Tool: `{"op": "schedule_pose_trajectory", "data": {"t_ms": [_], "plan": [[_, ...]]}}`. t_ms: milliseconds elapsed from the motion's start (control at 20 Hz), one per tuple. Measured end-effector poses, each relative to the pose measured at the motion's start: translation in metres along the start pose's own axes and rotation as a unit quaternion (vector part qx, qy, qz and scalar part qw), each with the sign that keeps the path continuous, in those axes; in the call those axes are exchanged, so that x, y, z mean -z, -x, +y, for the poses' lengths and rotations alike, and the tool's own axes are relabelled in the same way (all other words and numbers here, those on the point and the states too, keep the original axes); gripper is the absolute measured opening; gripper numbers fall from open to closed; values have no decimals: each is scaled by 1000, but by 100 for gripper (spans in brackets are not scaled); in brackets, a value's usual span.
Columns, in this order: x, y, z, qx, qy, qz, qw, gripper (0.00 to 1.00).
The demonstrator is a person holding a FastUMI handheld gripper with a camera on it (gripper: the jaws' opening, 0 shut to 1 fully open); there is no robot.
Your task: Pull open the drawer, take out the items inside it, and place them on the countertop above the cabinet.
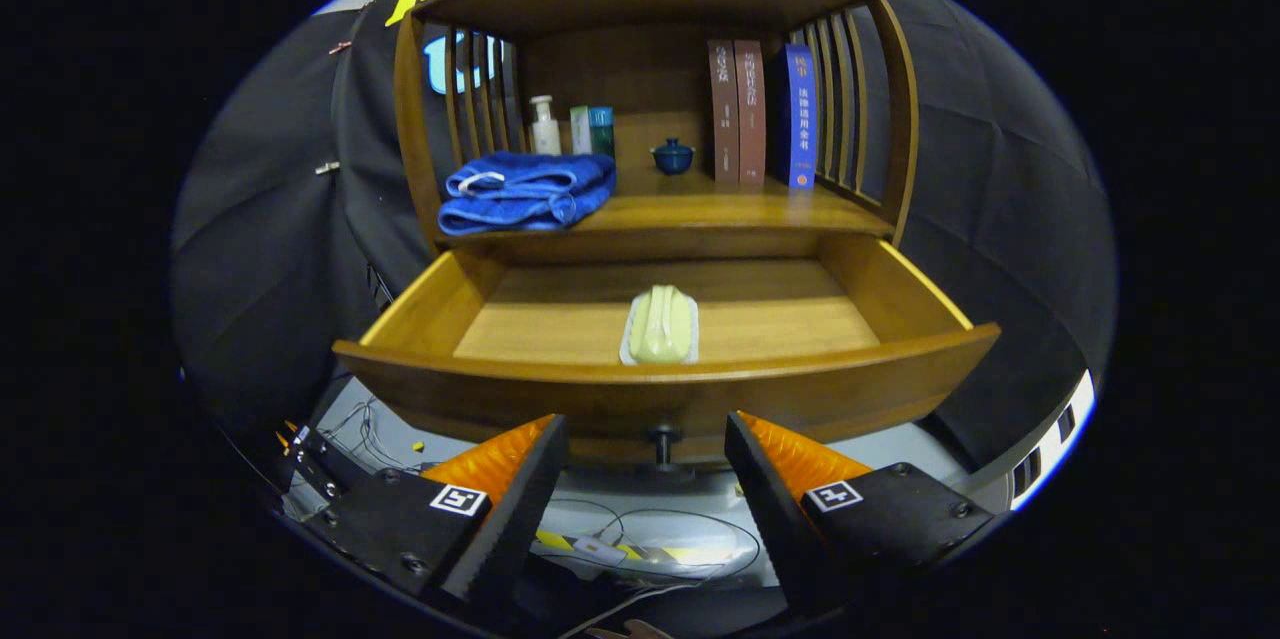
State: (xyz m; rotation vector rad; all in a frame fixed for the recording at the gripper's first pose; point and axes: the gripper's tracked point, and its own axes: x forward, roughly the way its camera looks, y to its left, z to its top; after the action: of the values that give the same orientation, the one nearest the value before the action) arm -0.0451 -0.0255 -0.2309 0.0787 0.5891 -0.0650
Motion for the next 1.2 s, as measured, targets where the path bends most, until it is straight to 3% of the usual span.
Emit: {"op": "schedule_pose_trajectory", "data": {"t_ms": [200, 500, 850, 1200], "plan": [[-52, -21, -4, -9, -28, -18, 999, 100], [-85, -85, -4, -20, -32, 17, 999, 100], [-67, -157, -4, -1, -30, 112, 993, 100], [-30, -190, -21, 32, -33, 202, 978, 96]]}}
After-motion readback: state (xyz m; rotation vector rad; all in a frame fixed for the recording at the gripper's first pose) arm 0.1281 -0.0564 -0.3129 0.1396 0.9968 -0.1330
